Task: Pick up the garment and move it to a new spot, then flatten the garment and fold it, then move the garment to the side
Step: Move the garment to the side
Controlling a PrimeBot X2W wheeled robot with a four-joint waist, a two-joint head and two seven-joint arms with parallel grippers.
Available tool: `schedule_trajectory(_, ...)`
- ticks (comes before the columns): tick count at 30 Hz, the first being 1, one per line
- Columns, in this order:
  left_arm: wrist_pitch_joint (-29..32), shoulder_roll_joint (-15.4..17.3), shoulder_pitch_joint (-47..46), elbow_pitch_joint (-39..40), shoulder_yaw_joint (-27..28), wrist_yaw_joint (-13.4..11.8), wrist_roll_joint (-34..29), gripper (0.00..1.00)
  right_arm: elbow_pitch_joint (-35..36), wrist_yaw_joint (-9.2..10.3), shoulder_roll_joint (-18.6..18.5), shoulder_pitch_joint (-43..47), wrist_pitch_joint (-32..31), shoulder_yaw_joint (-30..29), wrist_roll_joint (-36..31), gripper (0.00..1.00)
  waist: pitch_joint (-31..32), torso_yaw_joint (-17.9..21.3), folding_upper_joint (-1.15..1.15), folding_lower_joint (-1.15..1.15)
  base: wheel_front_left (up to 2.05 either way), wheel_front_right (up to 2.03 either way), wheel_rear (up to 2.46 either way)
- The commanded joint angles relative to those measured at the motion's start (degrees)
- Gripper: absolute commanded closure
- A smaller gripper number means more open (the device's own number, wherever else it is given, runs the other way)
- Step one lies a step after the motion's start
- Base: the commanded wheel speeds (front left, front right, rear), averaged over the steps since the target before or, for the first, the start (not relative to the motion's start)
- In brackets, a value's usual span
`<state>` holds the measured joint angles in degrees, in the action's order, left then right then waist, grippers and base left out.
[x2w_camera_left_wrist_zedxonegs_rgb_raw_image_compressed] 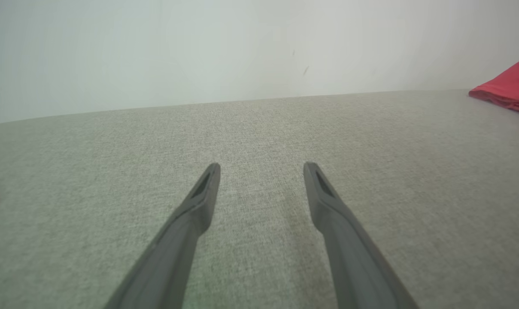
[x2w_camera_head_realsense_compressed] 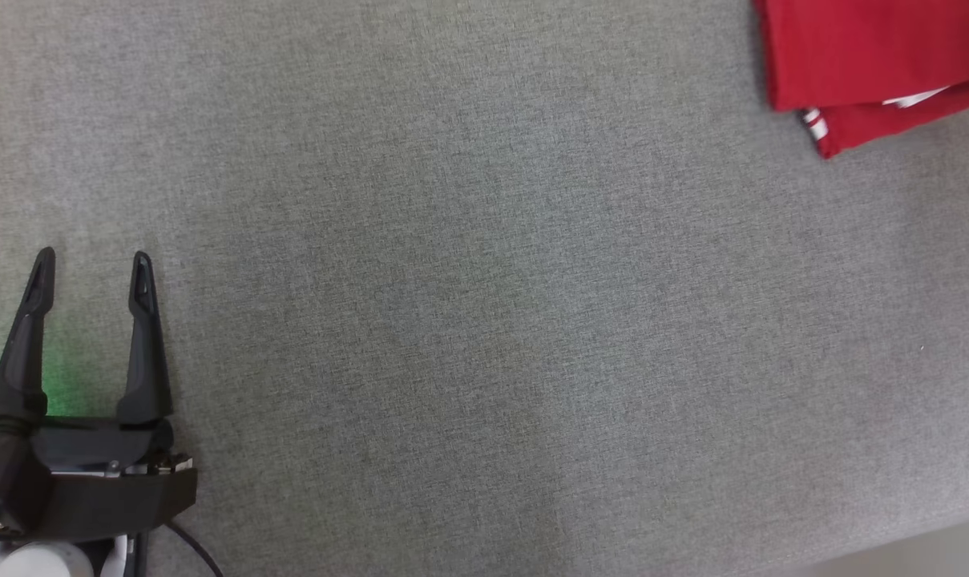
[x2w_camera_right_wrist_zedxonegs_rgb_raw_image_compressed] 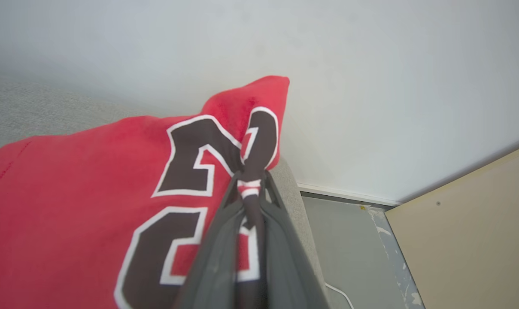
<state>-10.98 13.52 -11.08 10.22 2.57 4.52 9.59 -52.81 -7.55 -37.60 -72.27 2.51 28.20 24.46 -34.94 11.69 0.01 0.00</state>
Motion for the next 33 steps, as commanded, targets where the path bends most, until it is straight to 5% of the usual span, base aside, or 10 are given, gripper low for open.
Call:
schedule_trajectory(1, 0.29, 0.28, 0.74, -0.05, 0.10, -0.24, -0.17, 0.00, -0.23, 0.13, -0.45, -0.74, -0.13, 0.36, 0.32, 1.00, -0.18, -0.10, -0.01, 0.00, 0.00, 0.00, 0.00)
schedule_trajectory(10, 0.67, 0.78, 0.82, 1.03, 0.28, -0.77, 0.23, 0.00, -3.56, 0.13, -2.46, -3.12, 0.68, 2.65, 1.40, 1.00, -0.98, -0.69, -0.01, 0.00, 0.00, 0.00, 0.00)
schedule_trajectory(11, 0.66, 0.82, 0.84, 1.05, 0.25, -0.83, 0.21, 0.00, -4.02, 0.13, -2.53, -3.29, 1.04, 2.69, 1.27, 0.90, -1.03, -0.72, -0.01, 0.00, 0.00, 0.00, 0.00)
schedule_trajectory(12, 0.65, 0.86, 0.85, 1.05, 0.21, -0.91, 0.25, 0.00, -4.45, 0.13, -2.54, -3.37, 1.52, 2.85, 1.01, 0.64, -1.05, -0.75, -0.01, 0.00, 0.00, 0.00, 0.00)
schedule_trajectory(13, 0.62, 0.89, 0.88, 1.02, 0.20, -0.98, 0.29, 0.00, -4.97, 0.13, -2.53, -3.54, 2.15, 2.76, 0.93, 0.00, -1.05, -0.78, -0.01, 0.00, 0.00, 0.00, 0.00)
schedule_trajectory(23, -0.40, 0.07, 1.17, -1.02, -0.34, -1.36, 1.06, 0.00, -7.47, 0.13, -0.95, -4.13, 9.05, 1.66, 0.28, 0.00, 1.45, -1.33, -0.01, 0.00, 0.00, 0.00, 0.00)
schedule_trajectory(33, -3.06, -2.35, 3.58, -7.33, -0.67, -1.53, 2.90, 0.00, -1.93, 0.13, 3.76, 0.61, 12.49, 0.11, 1.77, 0.00, 10.97, -3.91, -0.01, 0.00, 0.00, 0.00, 0.00)
